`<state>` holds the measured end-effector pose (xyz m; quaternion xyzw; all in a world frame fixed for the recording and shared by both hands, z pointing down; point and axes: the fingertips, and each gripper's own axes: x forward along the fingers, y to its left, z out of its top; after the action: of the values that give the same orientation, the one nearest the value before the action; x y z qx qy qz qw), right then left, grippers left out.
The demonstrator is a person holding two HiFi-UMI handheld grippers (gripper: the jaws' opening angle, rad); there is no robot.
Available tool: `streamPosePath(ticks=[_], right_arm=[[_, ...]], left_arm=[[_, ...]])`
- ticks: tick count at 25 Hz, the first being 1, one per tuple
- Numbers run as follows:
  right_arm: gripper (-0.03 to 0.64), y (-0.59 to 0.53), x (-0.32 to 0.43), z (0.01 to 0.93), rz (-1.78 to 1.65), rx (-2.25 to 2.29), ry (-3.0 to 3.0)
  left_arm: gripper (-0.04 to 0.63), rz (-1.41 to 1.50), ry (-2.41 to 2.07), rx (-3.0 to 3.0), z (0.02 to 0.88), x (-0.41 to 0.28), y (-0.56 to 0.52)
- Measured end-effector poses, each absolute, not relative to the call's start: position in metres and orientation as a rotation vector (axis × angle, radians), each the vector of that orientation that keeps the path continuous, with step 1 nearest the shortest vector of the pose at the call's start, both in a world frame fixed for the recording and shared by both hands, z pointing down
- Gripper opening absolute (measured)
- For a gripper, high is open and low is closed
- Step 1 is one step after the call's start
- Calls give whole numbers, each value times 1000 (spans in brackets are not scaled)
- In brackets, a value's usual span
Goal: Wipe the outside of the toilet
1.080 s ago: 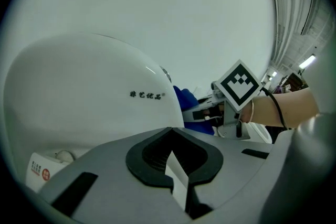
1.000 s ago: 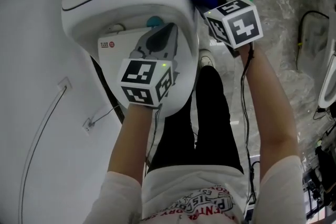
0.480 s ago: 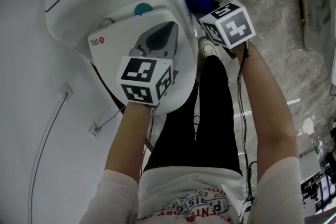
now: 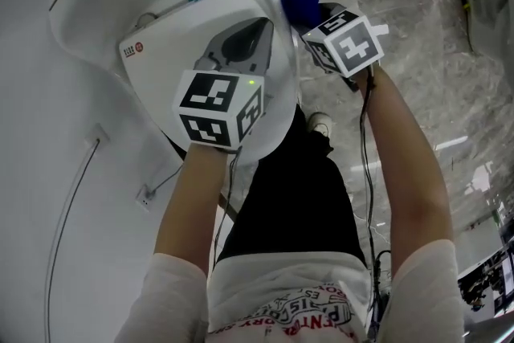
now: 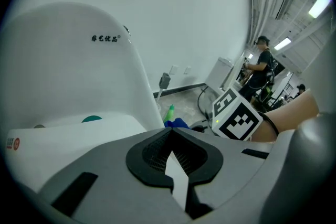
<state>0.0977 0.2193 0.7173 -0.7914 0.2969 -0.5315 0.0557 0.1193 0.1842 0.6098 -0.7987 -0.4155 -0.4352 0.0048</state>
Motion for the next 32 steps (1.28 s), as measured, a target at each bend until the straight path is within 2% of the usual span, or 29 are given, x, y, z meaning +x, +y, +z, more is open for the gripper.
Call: streamPosePath(ticks=[21,32], right_arm=[[72,183,-57,742,-1701,-2345,968],[72,150,-132,751,-1687,-2382,926]], left_arm=[[8,-1338,-1196,-2594,605,-20,153],[8,-1347,-1212,-2549,615,-119,124]])
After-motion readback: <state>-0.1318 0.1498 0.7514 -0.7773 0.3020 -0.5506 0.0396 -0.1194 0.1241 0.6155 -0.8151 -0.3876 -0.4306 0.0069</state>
